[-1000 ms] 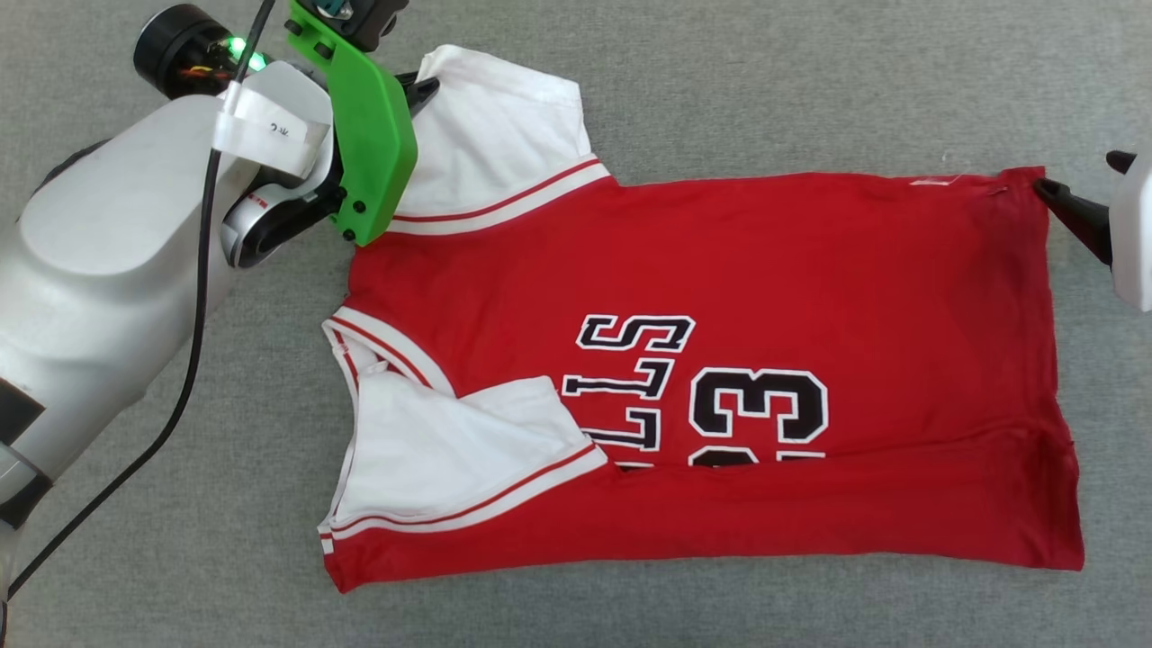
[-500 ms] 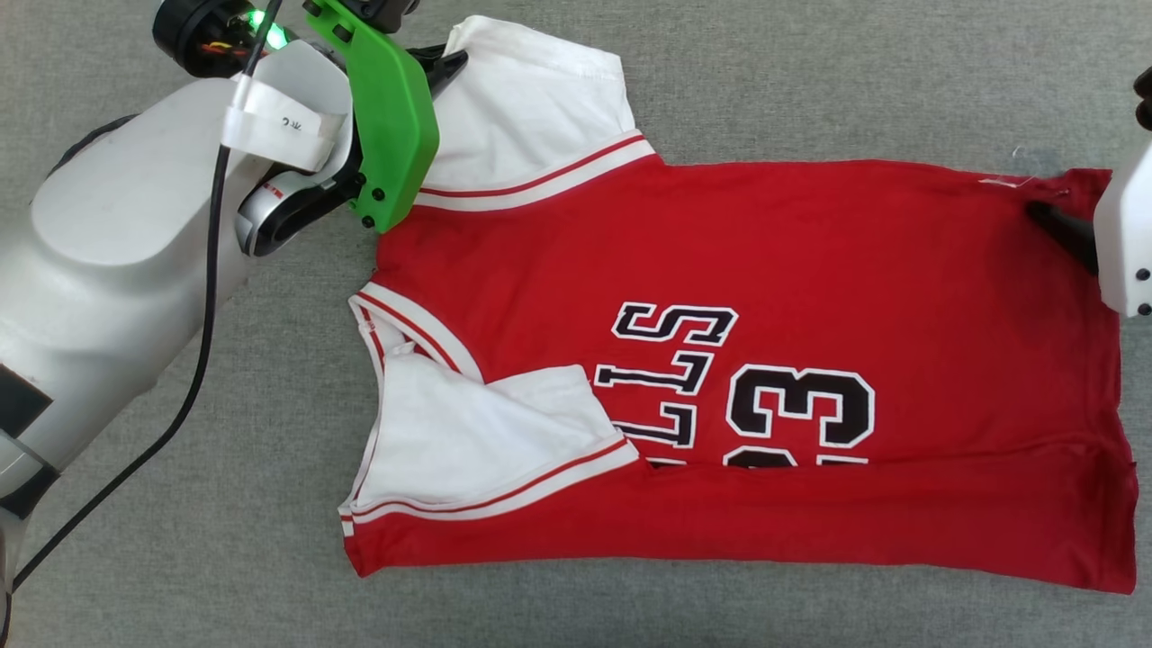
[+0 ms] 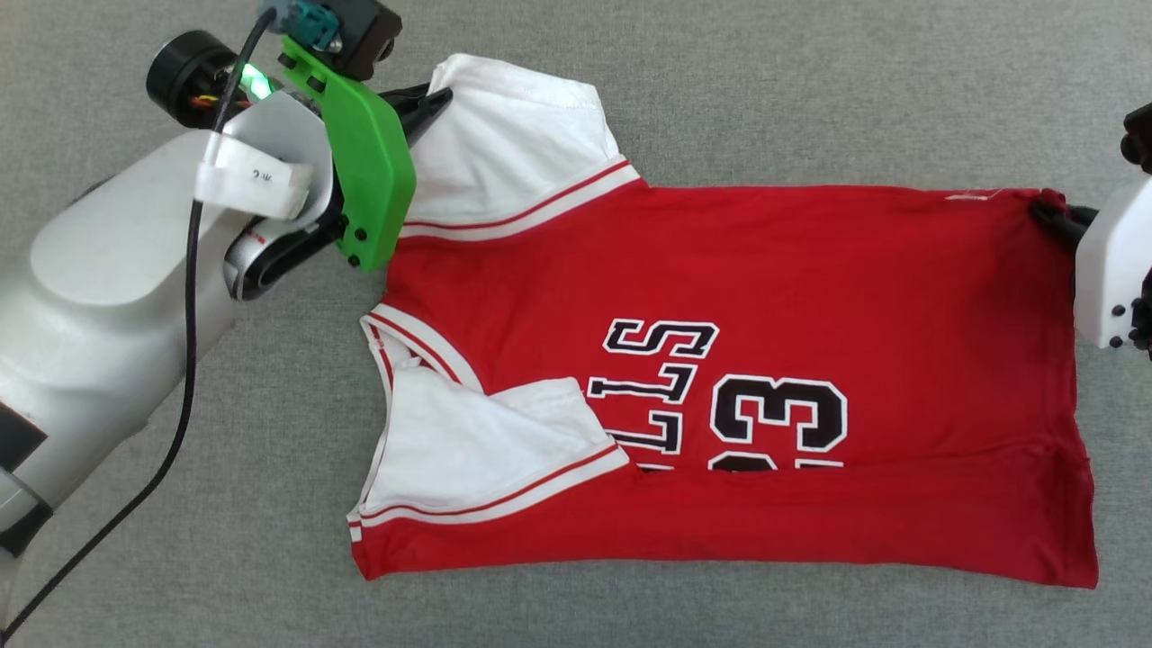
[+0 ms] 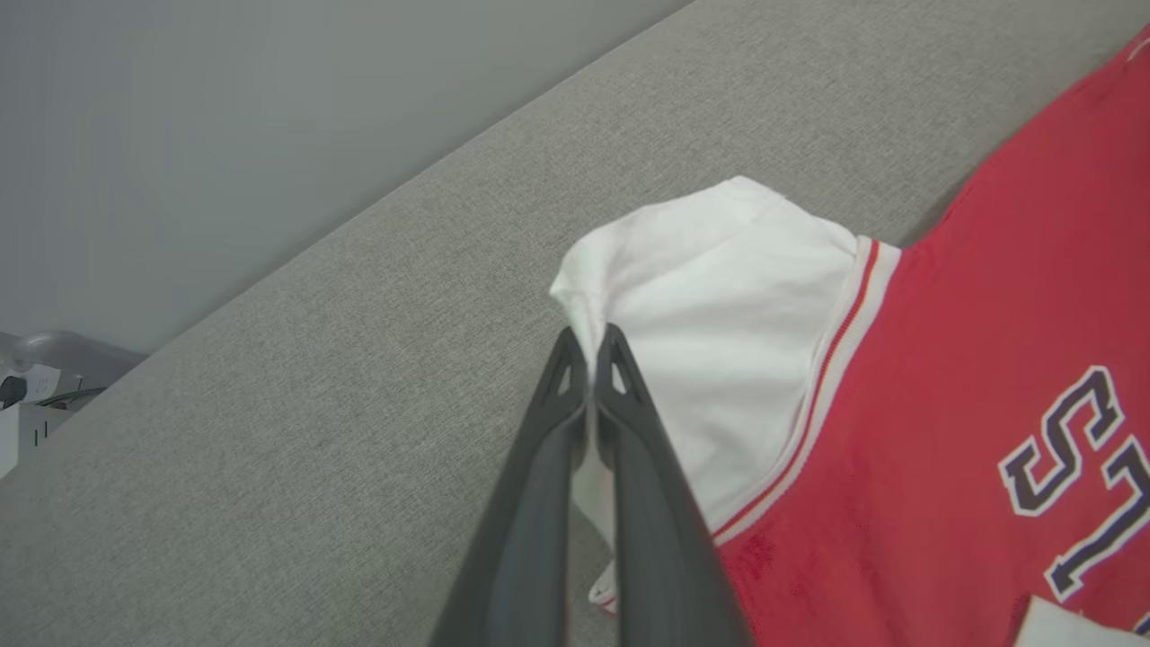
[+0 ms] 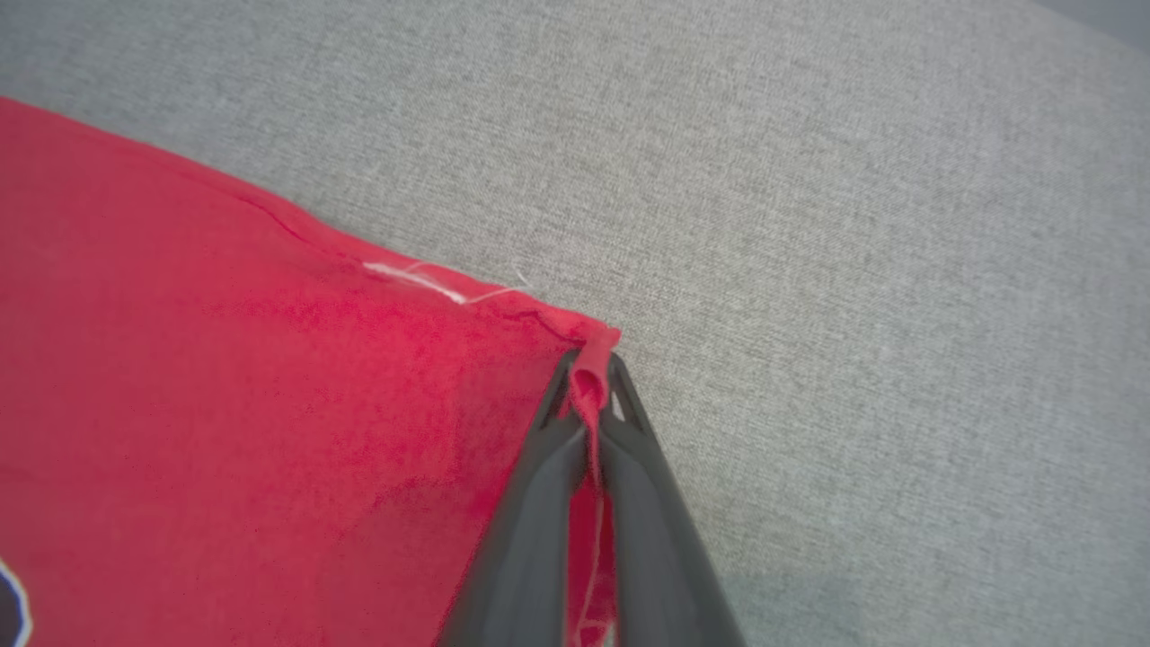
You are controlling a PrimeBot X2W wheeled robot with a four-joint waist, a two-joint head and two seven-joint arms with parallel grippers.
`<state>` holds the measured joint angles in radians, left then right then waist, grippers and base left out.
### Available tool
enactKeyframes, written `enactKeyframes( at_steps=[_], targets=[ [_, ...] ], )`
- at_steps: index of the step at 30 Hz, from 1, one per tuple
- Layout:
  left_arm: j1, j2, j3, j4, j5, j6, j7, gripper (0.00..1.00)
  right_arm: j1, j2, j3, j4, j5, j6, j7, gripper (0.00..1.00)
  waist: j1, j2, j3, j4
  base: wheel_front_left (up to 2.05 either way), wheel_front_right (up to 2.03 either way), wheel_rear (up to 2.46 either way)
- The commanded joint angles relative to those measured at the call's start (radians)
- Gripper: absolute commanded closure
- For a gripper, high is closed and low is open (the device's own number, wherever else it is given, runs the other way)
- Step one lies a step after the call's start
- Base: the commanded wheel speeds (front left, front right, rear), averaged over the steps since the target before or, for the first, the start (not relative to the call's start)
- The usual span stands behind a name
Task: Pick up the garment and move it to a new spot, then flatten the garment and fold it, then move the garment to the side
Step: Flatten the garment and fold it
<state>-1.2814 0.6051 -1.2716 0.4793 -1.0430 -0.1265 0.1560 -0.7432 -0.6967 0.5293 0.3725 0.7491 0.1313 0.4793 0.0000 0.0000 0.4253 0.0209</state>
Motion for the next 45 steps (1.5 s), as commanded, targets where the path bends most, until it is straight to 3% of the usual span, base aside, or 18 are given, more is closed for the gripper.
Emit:
enactKeyframes(
  at_steps=[1,13,25,34,45],
  targets=[
    [0.031,0.013,0.007,-0.008,-0.019,0.009,-0.012,1.00,0.025,-0.006,0.004,-0.009,0.011,-0.001,-0.021,1.00,0.0000,0.0000,-0.054,-0.006,0.00,0.00,0.00],
    [0.219,0.091,0.006,-0.137,-0.063,0.083,-0.055,1.00,0.178,-0.028,0.006,-0.067,0.050,-0.001,-0.152,1.00,0.0000,0.0000,-0.186,-0.003,0.00,0.00,0.00],
    [0.483,0.165,-0.003,-0.281,-0.087,0.173,-0.085,1.00,0.404,-0.034,-0.020,-0.113,0.093,-0.001,-0.206,1.00,0.0000,0.0000,-0.284,0.002,0.00,0.00,0.00],
    [0.663,0.166,-0.006,-0.310,-0.124,0.210,-0.112,1.00,0.548,-0.010,-0.049,-0.126,0.104,-0.001,-0.211,1.00,0.0000,0.0000,-0.316,0.008,0.00,0.00,0.00],
    [0.716,0.110,-0.007,-0.226,-0.126,0.188,-0.119,1.00,0.596,0.056,-0.048,-0.047,0.092,-0.001,-0.207,1.00,0.0000,0.0000,-0.278,0.010,0.00,0.00,0.00]
  ],
)
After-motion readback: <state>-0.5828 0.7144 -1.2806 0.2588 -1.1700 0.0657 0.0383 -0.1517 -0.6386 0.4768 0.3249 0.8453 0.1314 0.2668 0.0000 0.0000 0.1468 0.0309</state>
